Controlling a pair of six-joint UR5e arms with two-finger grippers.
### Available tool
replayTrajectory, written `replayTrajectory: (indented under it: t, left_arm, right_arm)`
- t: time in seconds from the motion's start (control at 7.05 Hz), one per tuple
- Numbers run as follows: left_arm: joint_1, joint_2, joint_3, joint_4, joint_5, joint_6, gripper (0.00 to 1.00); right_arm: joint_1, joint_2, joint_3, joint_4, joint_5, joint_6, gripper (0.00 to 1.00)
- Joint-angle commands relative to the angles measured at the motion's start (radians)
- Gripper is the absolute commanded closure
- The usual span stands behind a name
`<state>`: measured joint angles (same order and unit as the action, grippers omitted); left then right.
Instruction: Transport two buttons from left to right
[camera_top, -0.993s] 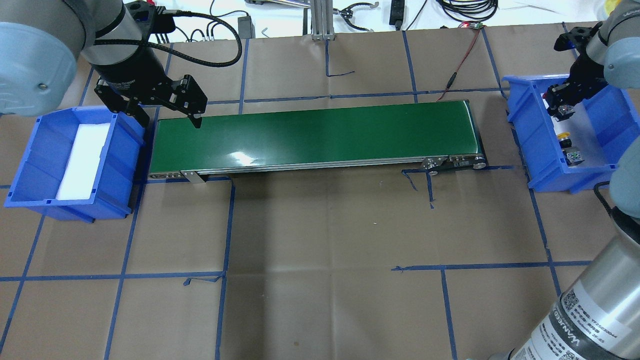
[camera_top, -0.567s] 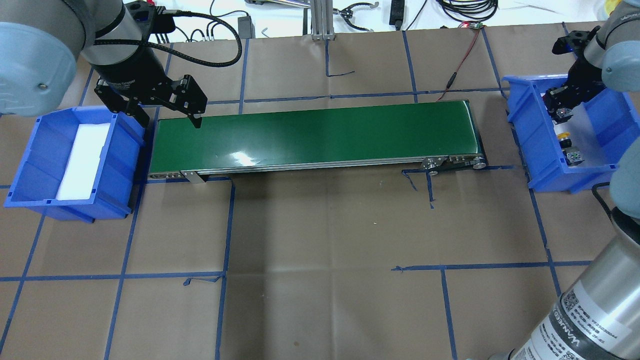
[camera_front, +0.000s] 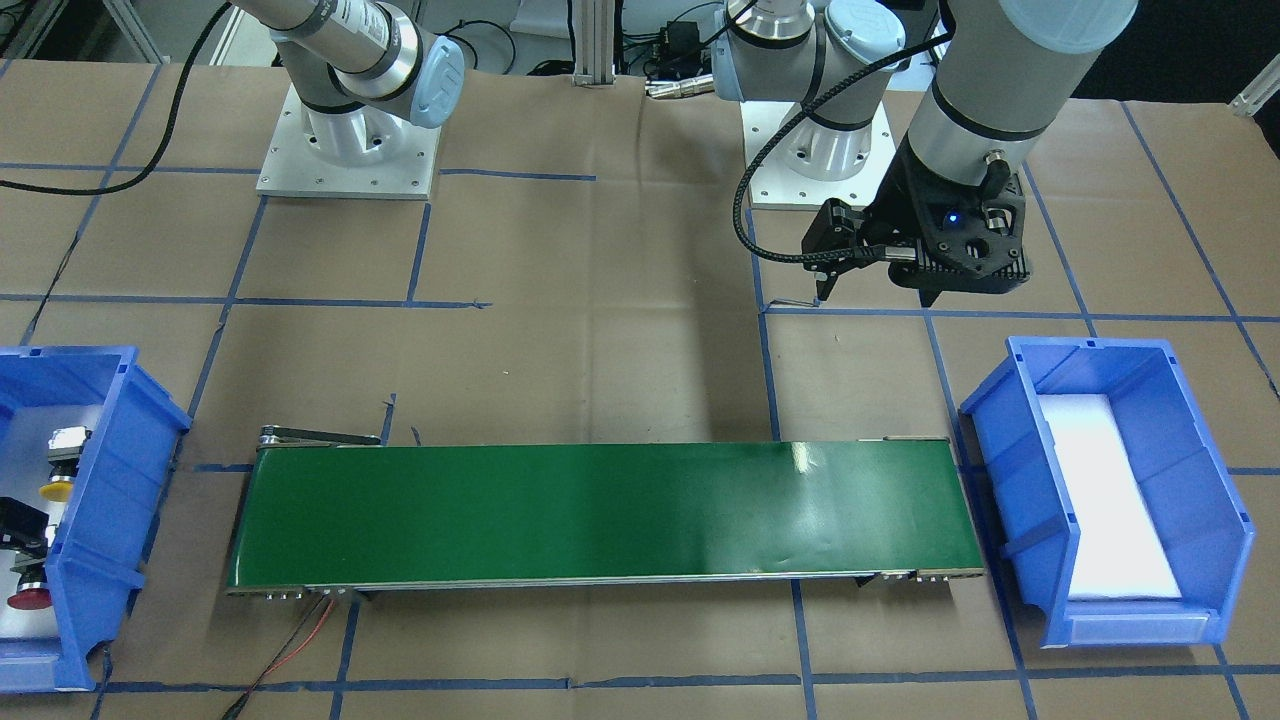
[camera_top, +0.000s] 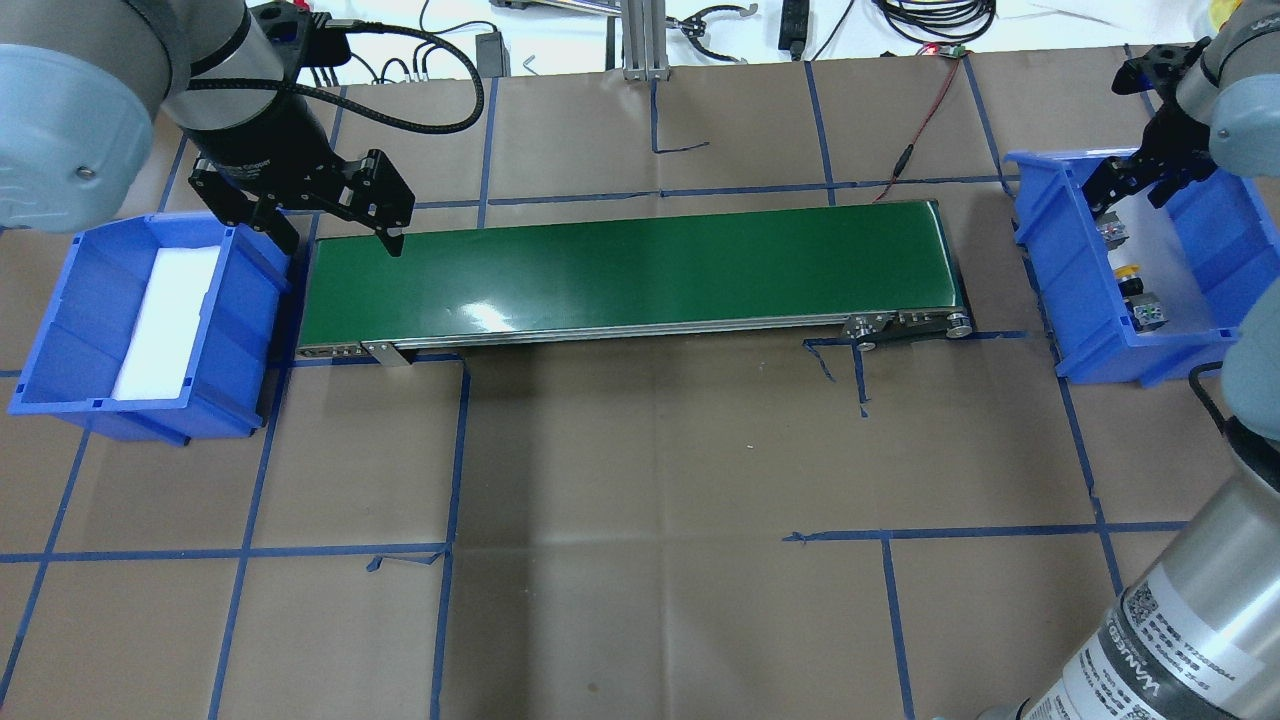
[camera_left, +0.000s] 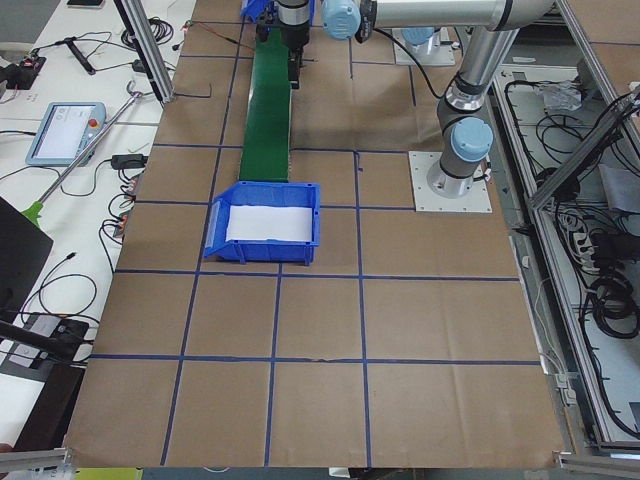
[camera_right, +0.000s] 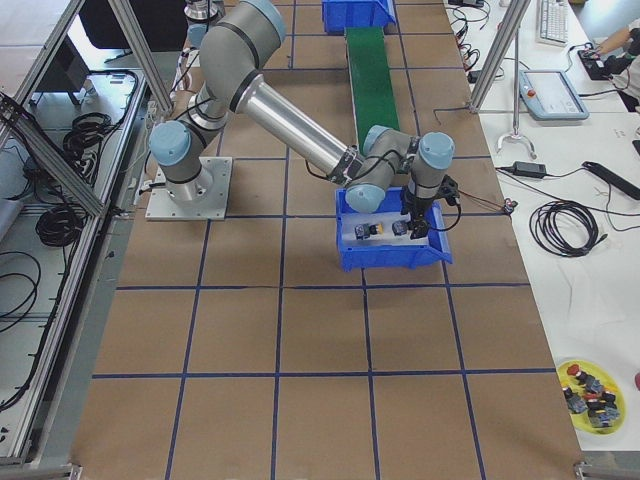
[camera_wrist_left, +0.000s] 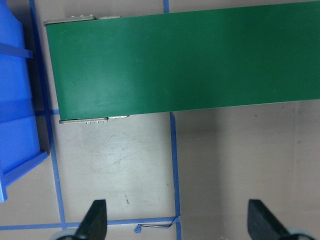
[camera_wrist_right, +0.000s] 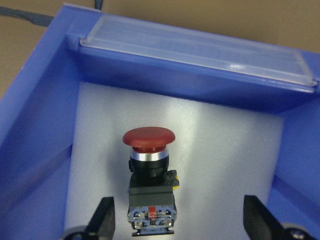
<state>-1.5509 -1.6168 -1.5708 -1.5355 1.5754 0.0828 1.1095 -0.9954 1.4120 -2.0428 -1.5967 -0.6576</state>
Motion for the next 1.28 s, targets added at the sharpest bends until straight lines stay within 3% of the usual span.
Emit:
replayTrajectory:
  t: [0.0,0.28,0.43,0.71,0.85,1.13]
  left_arm:
    - [0.0,0.0,0.0,0.0,-0.001,0.0,0.01]
    - [0.0,0.0,0.0,0.0,0.0,0.0,0.01]
    - [0.0,0.0,0.0,0.0,0.0,0.0,0.01]
    - [0.0,0.0,0.0,0.0,0.0,0.0,0.01]
    - [0.0,0.0,0.0,0.0,0.0,0.0,0.01]
    - [0.0,0.0,0.0,0.0,0.0,0.0,0.01]
  right_arm:
    - [0.004,-0.114,0.004,0.06,0.004,0.009,0.0]
    - [0.012,-0.292,0.01,0.179,0.012,0.009,0.0]
    - [0.035,-0.354,0.002,0.261,0.08,0.01,0.0]
    - [0.162,-0.463,0.034,0.285,0.292,0.025,0.0]
    - [0.232,-0.521,0.066,0.362,0.291,0.073,0.0]
    - [0.362,-0.566,0.129,0.44,0.175,0.328,0.0]
